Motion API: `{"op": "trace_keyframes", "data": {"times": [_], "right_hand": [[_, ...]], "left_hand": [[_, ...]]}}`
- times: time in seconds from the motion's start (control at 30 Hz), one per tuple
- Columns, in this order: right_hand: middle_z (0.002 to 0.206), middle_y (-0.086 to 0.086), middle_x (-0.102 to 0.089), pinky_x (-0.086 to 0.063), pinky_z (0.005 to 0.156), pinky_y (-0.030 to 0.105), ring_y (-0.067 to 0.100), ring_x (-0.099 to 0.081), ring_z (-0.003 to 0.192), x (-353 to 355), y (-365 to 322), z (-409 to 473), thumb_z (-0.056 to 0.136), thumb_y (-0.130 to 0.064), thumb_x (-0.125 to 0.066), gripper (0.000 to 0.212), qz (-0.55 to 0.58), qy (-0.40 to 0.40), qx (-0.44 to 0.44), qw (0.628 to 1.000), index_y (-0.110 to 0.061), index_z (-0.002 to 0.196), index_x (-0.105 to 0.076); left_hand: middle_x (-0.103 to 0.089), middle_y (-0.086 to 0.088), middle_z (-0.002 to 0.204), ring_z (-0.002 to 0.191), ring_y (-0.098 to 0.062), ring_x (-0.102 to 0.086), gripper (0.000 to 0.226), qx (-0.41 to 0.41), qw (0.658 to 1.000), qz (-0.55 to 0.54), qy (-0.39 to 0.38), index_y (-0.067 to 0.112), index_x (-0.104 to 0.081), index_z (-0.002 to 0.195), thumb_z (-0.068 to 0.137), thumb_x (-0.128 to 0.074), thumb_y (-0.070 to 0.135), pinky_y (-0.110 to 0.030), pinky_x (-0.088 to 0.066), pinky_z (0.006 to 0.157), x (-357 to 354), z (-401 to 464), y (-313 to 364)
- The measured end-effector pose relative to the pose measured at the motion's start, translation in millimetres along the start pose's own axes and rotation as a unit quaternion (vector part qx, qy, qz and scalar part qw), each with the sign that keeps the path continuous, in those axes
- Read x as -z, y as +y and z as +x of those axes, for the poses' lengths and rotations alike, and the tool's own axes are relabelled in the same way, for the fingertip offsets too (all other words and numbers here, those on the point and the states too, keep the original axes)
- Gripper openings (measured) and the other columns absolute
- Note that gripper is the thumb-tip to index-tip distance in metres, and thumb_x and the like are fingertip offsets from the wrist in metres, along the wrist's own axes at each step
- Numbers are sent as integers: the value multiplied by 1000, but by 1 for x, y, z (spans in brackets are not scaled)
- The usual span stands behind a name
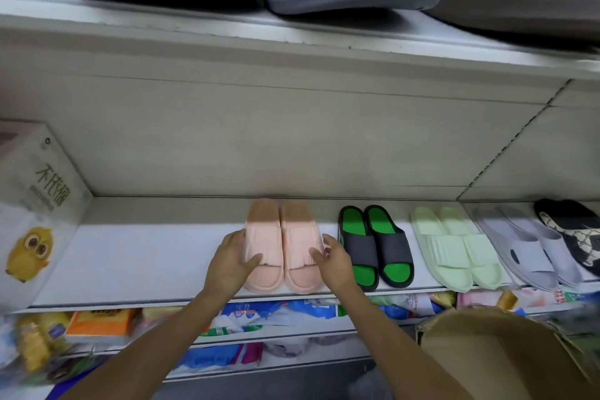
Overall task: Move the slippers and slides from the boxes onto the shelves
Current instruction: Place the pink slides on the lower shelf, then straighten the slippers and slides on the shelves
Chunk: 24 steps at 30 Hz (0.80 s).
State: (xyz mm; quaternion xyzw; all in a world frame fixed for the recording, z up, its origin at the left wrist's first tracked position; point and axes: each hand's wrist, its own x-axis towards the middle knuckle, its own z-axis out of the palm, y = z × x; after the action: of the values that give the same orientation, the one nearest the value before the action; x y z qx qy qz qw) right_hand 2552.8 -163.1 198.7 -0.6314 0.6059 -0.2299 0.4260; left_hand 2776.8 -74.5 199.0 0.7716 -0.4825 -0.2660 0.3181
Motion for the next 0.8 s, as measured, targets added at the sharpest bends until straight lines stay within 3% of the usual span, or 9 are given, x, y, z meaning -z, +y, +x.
{"op": "trace_keyframes", "data": {"times": [0.17, 0.3, 0.4, 0.53, 0.7, 0.8], "right_hand": [[128, 3, -63, -46, 103, 28, 14, -58, 117, 58, -13, -11, 91, -15, -69, 42, 24, 9, 86, 996, -12, 131, -58], [123, -7, -66, -48, 101, 25, 9, -61, 113, 122, -17, -35, 87, -18, -74, 43, 22, 19, 138, 990, -17, 129, -60], [121, -9, -68, -49, 101, 25, 5, -63, 112, 171, -11, -63, 85, -14, -77, 43, 34, 55, 157, 985, -17, 125, -63], [122, -14, -67, -47, 99, 21, -1, -60, 113, 234, 5, -109, 85, -24, -77, 43, -3, 97, 188, 977, -22, 126, -63], [126, -15, -64, -45, 97, 15, -5, -57, 115, 311, 39, -172, 89, -27, -74, 40, -8, 137, 198, 970, -22, 127, -62], [125, -15, -64, -49, 100, 23, -2, -58, 116, 360, 70, -209, 90, -27, -72, 39, 24, 160, 190, 968, -22, 127, -62]], "left_hand": [[-57, 9, 138, 124, -13, -53, 48, -157, 987, 34, 28, 25, -60, 133, 88, -74, 22, -22, -39, 98, 10, -2, 34], [-60, 19, 126, 114, 4, -55, 41, -250, 967, -22, -37, 37, -63, 124, 87, -76, 24, -20, -44, 97, 4, -3, 96], [-62, 17, 123, 115, 0, -58, 40, -318, 944, -48, -74, 34, -65, 123, 86, -77, 25, -22, -45, 100, -13, -12, 148], [-65, 13, 119, 114, -6, -61, 38, -386, 911, -90, -113, 27, -68, 119, 84, -79, 18, -26, -47, 101, -49, -37, 220], [-65, 15, 119, 113, -7, -62, 36, -431, 879, -141, -148, 28, -69, 118, 84, -80, 24, -25, -48, 100, -106, -94, 299], [-66, 12, 119, 113, -12, -62, 35, -438, 868, -161, -170, 26, -69, 118, 84, -79, 26, -29, -49, 100, -147, -137, 340]]}}
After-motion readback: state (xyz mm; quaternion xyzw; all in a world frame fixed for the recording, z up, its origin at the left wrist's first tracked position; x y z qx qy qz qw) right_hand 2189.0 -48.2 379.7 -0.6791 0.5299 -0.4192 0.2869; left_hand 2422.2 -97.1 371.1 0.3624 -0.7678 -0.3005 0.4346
